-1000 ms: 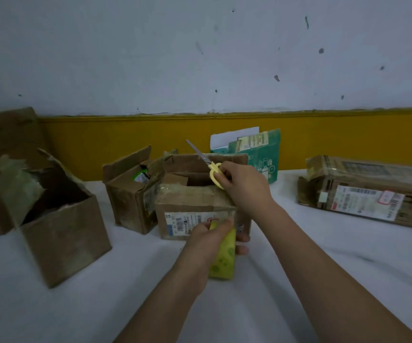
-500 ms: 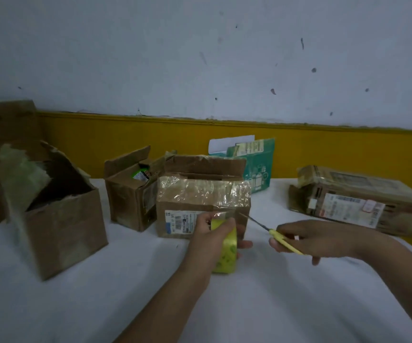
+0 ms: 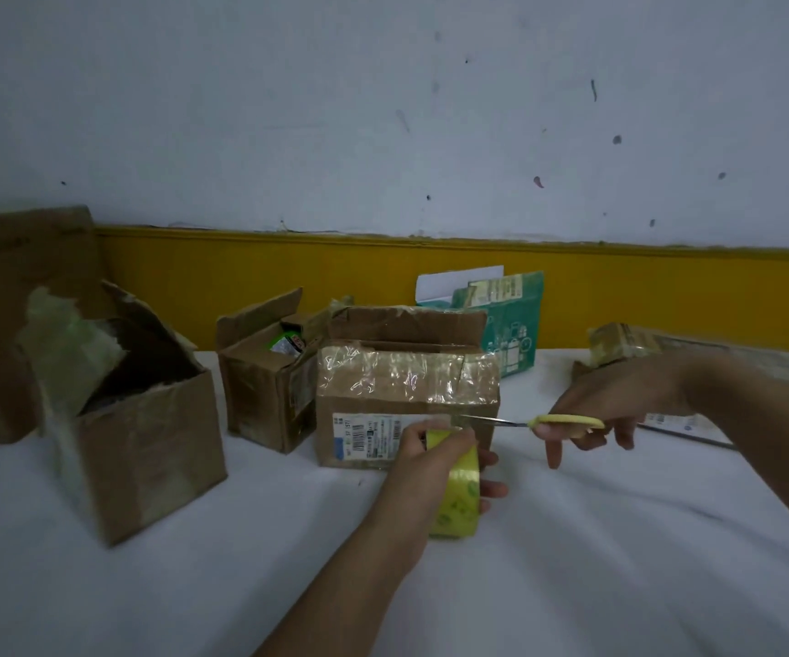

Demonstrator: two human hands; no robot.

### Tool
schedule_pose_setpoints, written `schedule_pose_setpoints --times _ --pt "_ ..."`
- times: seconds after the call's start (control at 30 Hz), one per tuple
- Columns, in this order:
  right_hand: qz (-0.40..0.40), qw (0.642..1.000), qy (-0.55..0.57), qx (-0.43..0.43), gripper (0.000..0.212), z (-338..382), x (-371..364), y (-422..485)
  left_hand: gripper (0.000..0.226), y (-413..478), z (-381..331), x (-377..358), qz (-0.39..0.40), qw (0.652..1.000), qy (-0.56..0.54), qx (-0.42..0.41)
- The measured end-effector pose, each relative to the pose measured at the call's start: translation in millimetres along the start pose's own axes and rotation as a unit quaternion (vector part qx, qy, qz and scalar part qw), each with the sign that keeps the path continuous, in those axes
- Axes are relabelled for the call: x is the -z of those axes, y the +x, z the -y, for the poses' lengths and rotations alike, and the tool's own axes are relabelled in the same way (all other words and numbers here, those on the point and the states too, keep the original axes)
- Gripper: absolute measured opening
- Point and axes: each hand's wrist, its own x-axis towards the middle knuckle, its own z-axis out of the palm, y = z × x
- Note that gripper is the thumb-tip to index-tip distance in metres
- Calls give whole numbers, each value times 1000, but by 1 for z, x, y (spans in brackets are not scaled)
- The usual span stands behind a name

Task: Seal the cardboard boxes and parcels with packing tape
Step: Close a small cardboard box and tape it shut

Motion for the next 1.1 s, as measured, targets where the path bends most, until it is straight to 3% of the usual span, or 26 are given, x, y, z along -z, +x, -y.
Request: schedule_pose_setpoints --times 0.47,0.63,1.0,1.1 --pt "16 998 26 48 61 9 3 35 31 0 -1 2 1 1000 16 2" --pt "-8 997 -1 70 46 8 2 38 26 -1 -3 3 8 1000 12 1" --pt "-188 973 -65 117 6 -11 -31 37 18 -1 -3 4 10 999 14 -37" --pt "-220 966 -89 100 49 -27 -49 33 24 -2 0 4 14 998 29 -49"
